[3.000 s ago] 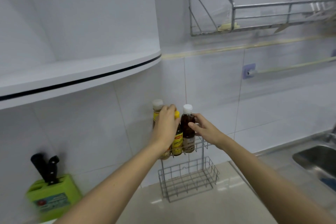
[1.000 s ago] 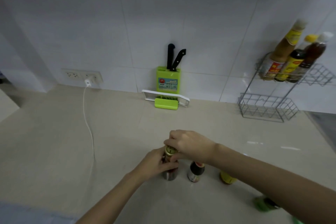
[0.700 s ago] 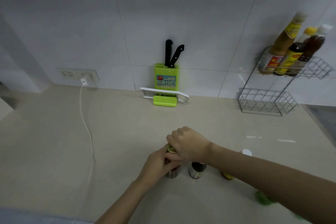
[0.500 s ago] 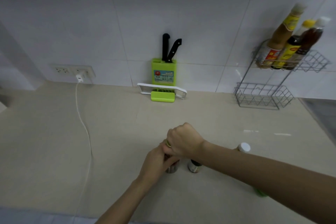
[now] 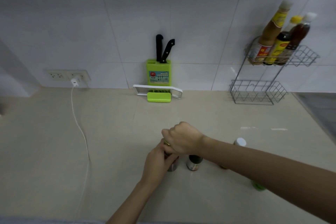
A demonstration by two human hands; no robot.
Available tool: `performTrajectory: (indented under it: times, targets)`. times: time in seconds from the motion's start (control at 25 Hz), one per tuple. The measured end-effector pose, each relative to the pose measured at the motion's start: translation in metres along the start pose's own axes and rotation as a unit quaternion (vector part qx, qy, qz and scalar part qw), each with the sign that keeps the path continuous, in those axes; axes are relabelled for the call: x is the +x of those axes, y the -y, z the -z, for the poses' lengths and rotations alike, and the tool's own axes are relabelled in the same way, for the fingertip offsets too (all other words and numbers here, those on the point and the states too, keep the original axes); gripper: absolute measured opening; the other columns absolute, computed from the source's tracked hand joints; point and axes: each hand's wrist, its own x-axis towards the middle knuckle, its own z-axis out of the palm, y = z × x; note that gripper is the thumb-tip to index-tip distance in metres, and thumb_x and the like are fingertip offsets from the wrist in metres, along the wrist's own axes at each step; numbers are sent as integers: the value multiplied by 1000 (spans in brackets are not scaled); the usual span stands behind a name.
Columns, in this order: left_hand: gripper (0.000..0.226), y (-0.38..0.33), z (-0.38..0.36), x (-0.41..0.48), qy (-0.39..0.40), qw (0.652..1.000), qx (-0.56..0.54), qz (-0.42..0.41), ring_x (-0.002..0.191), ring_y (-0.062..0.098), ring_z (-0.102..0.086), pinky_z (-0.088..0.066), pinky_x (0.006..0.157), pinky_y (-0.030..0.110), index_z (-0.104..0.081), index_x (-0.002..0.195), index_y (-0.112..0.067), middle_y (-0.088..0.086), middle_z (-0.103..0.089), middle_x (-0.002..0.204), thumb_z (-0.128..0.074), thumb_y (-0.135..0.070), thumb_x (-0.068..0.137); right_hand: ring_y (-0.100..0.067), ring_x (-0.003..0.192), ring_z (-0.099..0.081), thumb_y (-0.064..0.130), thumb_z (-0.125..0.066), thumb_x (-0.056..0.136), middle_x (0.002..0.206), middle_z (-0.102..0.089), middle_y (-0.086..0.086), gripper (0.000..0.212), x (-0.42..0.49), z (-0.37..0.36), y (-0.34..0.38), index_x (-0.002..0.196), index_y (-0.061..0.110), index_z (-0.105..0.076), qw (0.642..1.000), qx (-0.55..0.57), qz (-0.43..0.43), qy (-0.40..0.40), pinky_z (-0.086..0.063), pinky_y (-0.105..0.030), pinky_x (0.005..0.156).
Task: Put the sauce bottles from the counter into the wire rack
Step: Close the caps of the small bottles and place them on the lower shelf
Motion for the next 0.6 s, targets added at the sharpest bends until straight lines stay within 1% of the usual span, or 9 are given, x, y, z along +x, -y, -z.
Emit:
performTrajectory:
  times: [0.08, 0.12, 0.2, 0.32, 0.36, 0.4, 0.44, 0.52, 0.6]
  targets:
    - [18, 1, -4, -2, -12, 1000, -2, 12, 70, -10, -62, -42, 50, 5, -44, 81, -54, -33, -64, 75, -62, -55, 78, -17, 43, -61, 56, -49, 87, 54, -64, 3, 44, -2, 4, 5, 66, 18, -61, 998, -25, -60, -7, -25, -22, 43]
    - [18, 1, -6, -3, -15, 1000, -5, 17, 69, -10, -62, -41, 49, 5, -44, 81, -52, -26, -64, 68, -62, -54, 78, -15, 40, -60, 58, -52, 84, 49, -63, 3, 45, -2, 0, 8, 62, 21, -61, 995, -25, -88, -35, -23, -21, 42]
    - [18, 2, -8, -3, -23, 1000, 3, 18, 67, -10, -62, -40, 48, 4, -46, 83, -46, -22, -61, 61, -62, -54, 78, -26, 56, -67, 54, -43, 92, 62, -70, -6, 48, -1, -6, 11, 77, 12, -61, 993, 47, -102, -27, -28, -26, 48]
    - [20, -4, 3, 8, -7, 1000, 13, 11, 68, -5, -66, -44, 51, 7, -55, 93, -42, -19, -67, 70, -65, -52, 79, -35, 81, -64, 58, -40, 92, 91, -69, -18, 55, 6, -13, -4, 101, 6, -52, 974, 191, -118, -22, -38, -36, 59]
    - [27, -4, 8, 13, -2, 999, 32, 1, 73, 3, -69, -50, 56, 18, -58, 101, -36, -12, -72, 78, -66, -50, 79, -35, 87, -62, 60, -45, 89, 98, -67, -18, 56, 3, -11, -11, 104, 7, -49, 961, 248, -119, -2, -42, -38, 65]
    - [37, -7, 12, 22, -2, 997, 73, -22, 78, 17, -70, -52, 60, 29, -60, 107, -28, -4, -75, 85, -65, -49, 78, -34, 92, -60, 59, -53, 86, 103, -64, -18, 55, -3, -10, -22, 107, 8, -48, 944, 308, -117, 8, -45, -40, 72]
    - [44, -13, 17, 35, -4, 990, 130, -52, 81, 24, -69, -49, 61, 33, -60, 108, -23, 1, -75, 88, -61, -54, 77, -34, 95, -58, 54, -60, 84, 106, -61, -18, 53, -11, -10, -33, 109, 9, -47, 926, 358, -116, 1, -46, -40, 78]
    - [50, -33, 26, 63, -22, 969, 216, -116, 80, 23, -68, -45, 59, 32, -57, 103, -26, -1, -73, 87, -51, -66, 74, -31, 98, -55, 45, -67, 81, 108, -54, -15, 49, -28, -8, -58, 113, 13, -47, 898, 420, -124, -45, -46, -37, 83]
    - [49, -75, 26, 98, -39, 965, 216, -146, 79, 17, -66, -43, 57, 29, -56, 100, -32, -5, -72, 85, -49, -70, 70, -22, 96, -54, 43, -67, 81, 106, -54, -7, 46, -46, 4, -94, 115, 19, -48, 873, 446, -150, -128, -44, -27, 79]
